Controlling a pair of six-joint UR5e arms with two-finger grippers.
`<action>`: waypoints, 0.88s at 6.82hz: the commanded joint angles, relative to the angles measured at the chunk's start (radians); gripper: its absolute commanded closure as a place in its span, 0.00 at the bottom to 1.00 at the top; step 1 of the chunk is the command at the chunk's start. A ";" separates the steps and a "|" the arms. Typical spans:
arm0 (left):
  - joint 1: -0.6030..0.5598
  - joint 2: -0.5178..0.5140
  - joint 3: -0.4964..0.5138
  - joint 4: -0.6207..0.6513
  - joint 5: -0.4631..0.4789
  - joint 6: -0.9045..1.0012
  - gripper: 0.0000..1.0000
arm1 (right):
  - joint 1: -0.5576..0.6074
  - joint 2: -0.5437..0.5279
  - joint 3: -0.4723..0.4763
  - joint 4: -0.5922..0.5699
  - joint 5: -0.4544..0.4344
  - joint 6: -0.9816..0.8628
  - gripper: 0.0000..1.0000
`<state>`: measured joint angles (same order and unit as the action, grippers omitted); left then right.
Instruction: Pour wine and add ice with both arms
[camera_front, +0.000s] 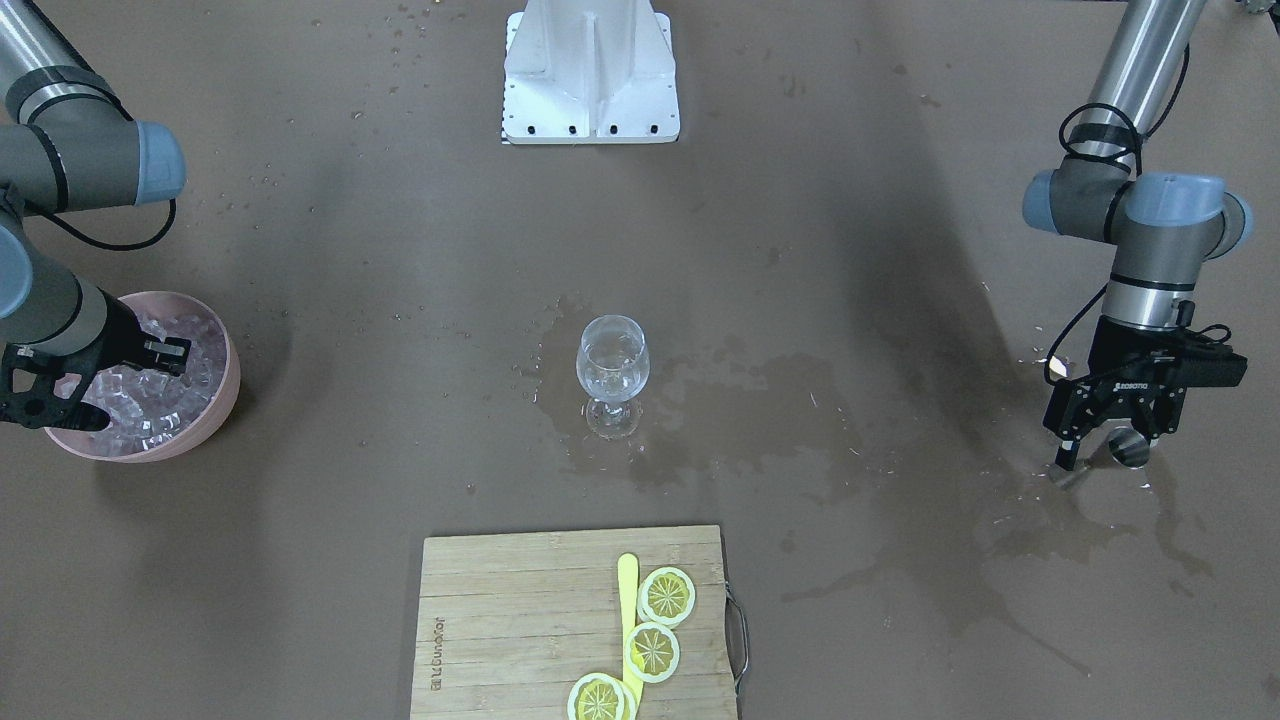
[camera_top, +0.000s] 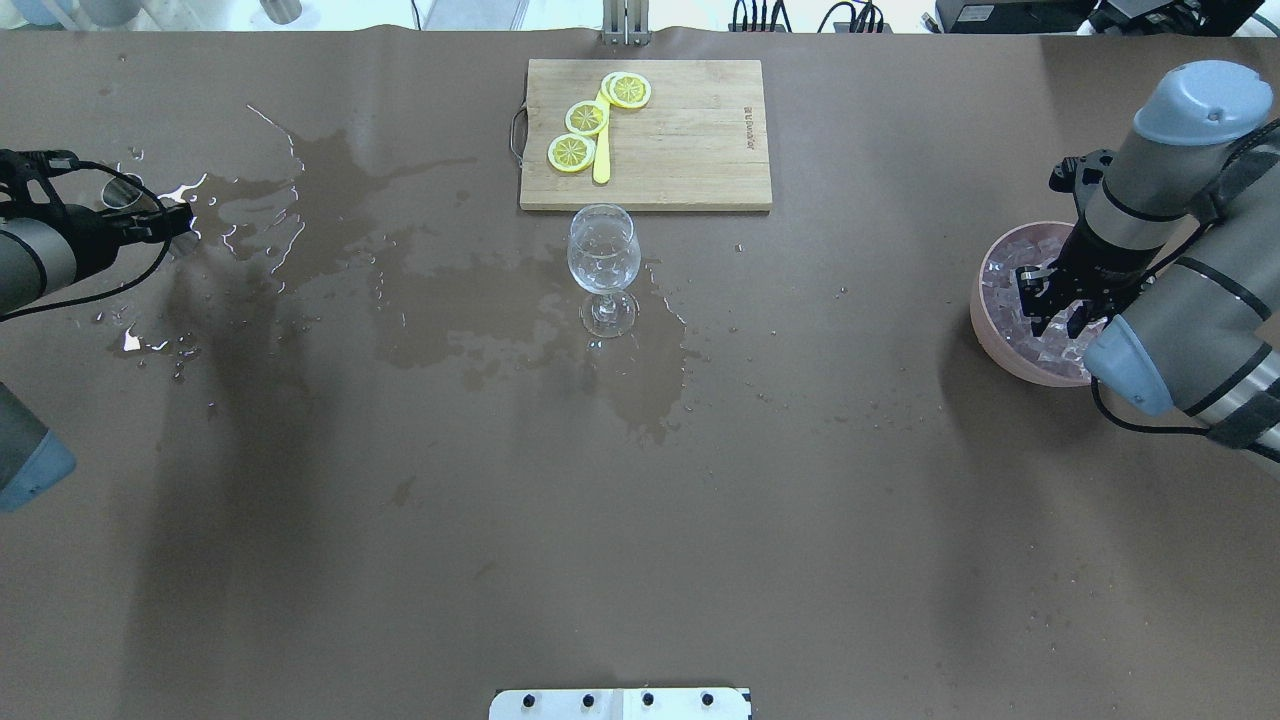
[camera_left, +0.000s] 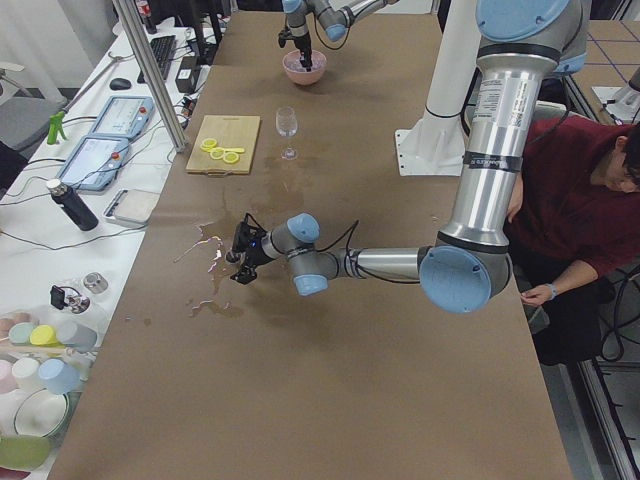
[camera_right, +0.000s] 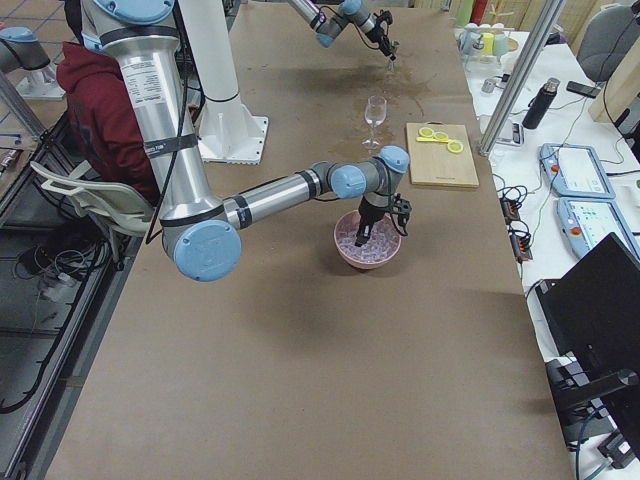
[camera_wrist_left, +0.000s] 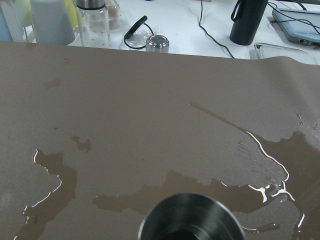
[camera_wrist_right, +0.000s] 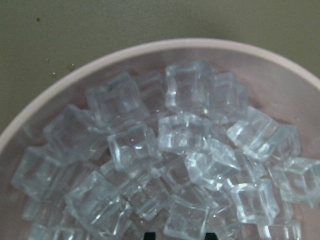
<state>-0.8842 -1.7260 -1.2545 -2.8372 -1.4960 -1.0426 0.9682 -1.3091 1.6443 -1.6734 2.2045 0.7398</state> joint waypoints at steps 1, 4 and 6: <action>0.008 0.008 0.003 -0.034 0.016 0.001 0.05 | 0.000 0.004 -0.006 0.000 -0.003 0.000 0.56; 0.010 0.013 0.006 -0.054 0.016 0.003 0.11 | 0.000 0.005 -0.006 -0.003 -0.015 -0.002 0.46; 0.010 0.013 0.026 -0.056 0.020 0.001 0.11 | 0.001 0.004 -0.006 -0.006 -0.034 0.000 0.51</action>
<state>-0.8746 -1.7135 -1.2426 -2.8917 -1.4784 -1.0405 0.9681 -1.3042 1.6383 -1.6772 2.1776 0.7381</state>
